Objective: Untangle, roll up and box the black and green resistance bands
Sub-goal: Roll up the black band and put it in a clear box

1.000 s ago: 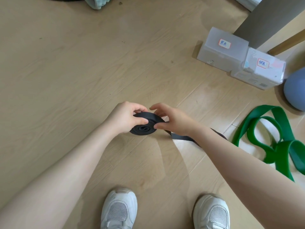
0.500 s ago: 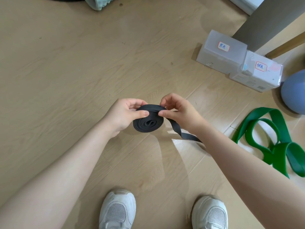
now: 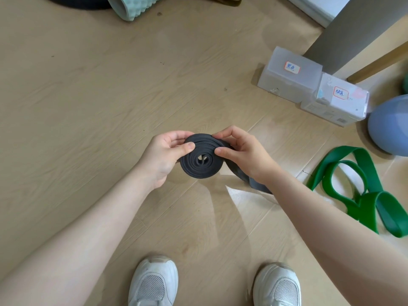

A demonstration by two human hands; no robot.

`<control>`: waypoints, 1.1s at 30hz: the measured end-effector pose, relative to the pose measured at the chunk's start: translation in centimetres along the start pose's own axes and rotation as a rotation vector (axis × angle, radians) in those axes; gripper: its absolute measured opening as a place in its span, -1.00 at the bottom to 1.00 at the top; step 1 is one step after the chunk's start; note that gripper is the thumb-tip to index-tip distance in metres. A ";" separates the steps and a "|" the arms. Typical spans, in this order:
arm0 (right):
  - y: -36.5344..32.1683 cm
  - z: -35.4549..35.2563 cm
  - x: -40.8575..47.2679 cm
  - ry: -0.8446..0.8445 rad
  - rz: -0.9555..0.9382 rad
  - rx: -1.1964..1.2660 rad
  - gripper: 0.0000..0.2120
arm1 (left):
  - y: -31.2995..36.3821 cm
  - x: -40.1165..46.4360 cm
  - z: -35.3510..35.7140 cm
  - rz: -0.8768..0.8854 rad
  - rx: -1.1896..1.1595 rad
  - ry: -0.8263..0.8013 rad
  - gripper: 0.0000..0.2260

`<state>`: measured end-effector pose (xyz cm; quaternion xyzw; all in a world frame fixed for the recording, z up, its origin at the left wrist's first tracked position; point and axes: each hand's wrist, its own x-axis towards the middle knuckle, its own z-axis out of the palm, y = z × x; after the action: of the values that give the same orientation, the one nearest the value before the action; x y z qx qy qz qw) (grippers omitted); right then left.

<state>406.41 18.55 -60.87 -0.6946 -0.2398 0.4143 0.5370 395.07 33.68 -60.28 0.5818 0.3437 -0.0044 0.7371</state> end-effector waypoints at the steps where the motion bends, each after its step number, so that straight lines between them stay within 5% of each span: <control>1: -0.2 -0.3 0.3 -0.010 -0.012 -0.042 -0.77 | 0.1 0.1 0.0 -0.019 0.016 -0.039 -0.78; 6: -1.4 -1.0 0.3 -0.133 0.035 -0.292 -0.83 | 1.5 0.3 -0.1 -0.080 0.459 -0.272 -0.72; 13: -0.7 -1.2 -0.7 -0.115 0.024 -0.258 -0.67 | 1.8 0.2 1.7 -0.012 0.589 -0.258 -0.81; 22: 0.5 -3.2 -1.8 -0.076 -0.034 -0.224 -0.82 | 1.0 -0.4 2.2 0.048 0.216 -0.110 -0.78; 33: -0.3 -2.4 -1.7 -0.029 -0.062 -0.217 -0.69 | -0.9 -1.2 2.4 -0.068 -0.150 -0.048 -0.82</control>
<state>407.53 15.98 -59.87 -0.7349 -0.3122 0.3791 0.4677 394.99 30.84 -60.26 0.5128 0.3446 -0.0178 0.7861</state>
